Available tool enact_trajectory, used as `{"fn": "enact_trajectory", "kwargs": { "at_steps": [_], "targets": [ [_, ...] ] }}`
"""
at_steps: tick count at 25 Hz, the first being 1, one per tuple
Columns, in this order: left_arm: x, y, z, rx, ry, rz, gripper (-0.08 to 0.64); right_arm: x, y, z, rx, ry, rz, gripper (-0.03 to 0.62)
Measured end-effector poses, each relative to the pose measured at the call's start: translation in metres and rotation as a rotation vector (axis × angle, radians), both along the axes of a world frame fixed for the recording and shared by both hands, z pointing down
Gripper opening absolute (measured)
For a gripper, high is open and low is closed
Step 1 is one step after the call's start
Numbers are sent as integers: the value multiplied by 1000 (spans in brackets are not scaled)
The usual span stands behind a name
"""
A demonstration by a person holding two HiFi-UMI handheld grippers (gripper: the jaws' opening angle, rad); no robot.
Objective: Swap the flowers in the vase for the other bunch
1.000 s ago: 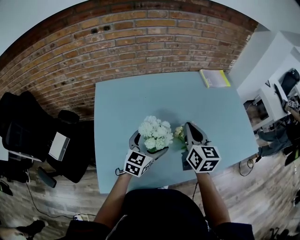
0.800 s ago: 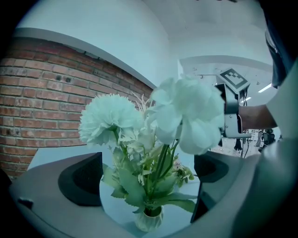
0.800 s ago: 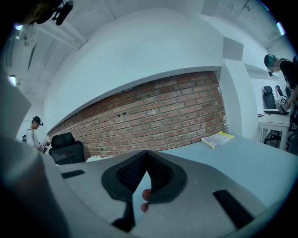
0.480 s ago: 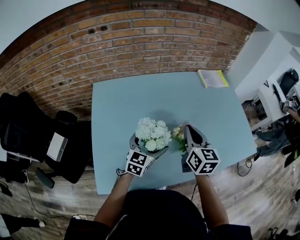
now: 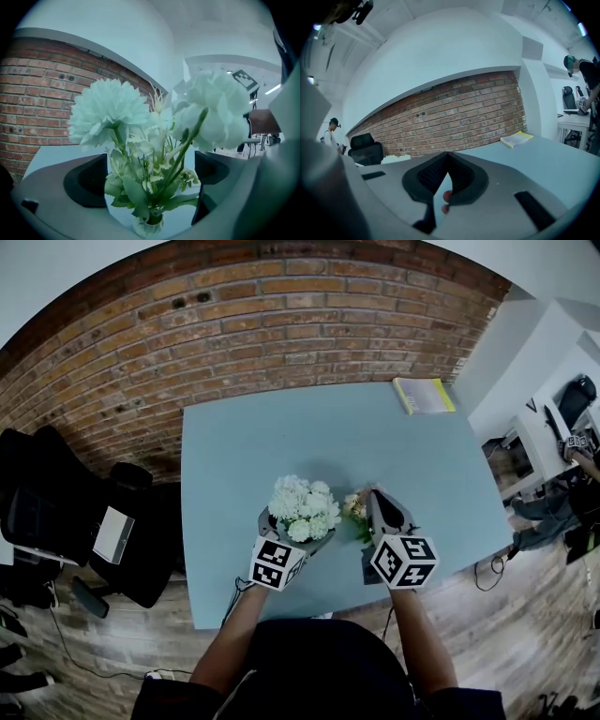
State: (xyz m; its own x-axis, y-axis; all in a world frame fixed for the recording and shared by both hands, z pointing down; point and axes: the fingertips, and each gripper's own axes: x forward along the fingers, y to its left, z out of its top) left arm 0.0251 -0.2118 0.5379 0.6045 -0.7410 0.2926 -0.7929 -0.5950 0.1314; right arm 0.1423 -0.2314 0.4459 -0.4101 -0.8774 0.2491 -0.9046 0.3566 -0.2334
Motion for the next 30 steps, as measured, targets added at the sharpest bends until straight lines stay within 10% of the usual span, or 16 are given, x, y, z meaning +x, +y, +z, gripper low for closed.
{"fn": "enact_trajectory", "kwargs": {
  "at_steps": [30],
  "targets": [
    [-9,5,-11,43,-22,-22,259,1,1,6,-9,-3,-2,12]
  ]
}}
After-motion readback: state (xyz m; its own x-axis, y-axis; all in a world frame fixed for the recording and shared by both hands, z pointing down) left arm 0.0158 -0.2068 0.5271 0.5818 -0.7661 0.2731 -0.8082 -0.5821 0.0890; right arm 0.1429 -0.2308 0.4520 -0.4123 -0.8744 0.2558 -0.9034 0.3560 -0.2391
